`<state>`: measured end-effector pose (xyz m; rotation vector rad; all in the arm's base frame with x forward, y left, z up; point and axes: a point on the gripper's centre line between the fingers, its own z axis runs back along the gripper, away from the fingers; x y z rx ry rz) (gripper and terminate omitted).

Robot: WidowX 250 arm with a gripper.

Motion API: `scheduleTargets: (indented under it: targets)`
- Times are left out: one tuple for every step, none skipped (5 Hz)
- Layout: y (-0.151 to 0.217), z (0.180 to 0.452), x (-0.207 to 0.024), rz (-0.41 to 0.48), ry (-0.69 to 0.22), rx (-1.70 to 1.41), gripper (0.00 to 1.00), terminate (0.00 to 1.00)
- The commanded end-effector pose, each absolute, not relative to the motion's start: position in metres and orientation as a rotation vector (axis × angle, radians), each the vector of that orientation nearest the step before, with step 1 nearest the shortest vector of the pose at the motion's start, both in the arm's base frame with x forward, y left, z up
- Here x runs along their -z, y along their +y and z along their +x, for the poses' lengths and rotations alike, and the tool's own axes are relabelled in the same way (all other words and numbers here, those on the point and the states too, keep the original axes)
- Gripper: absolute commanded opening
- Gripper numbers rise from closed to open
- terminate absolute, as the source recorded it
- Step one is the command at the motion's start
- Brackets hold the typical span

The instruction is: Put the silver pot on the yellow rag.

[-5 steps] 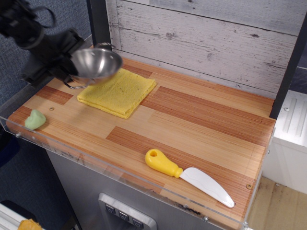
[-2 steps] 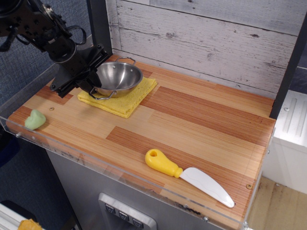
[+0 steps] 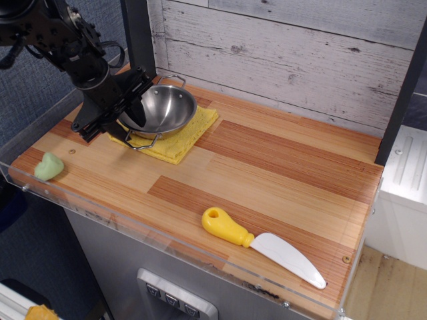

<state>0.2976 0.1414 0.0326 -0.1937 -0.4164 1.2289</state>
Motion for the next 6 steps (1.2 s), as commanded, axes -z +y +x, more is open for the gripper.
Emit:
scheduleTargets:
  targets:
    - [0.136,0.3,-0.065,-0.215,-0.493,-1.218,1.0,0.0]
    - [0.135,0.298,-0.083,-0.211,-0.501,-1.213,1.0,0.0]
    - [0.134,0.291,-0.107,-0.258,-0.531,-1.21,1.0,0.0]
    - [0.13,0.278,-0.128,-0.281,-0.55,-1.202,1.0,0.0]
    - [0.116,0.264,-0.142,-0.226,-0.559,-1.156,1.0,0.0]
    - [0.116,0.264,-0.142,-0.226,-0.559,-1.156,1.0,0.0]
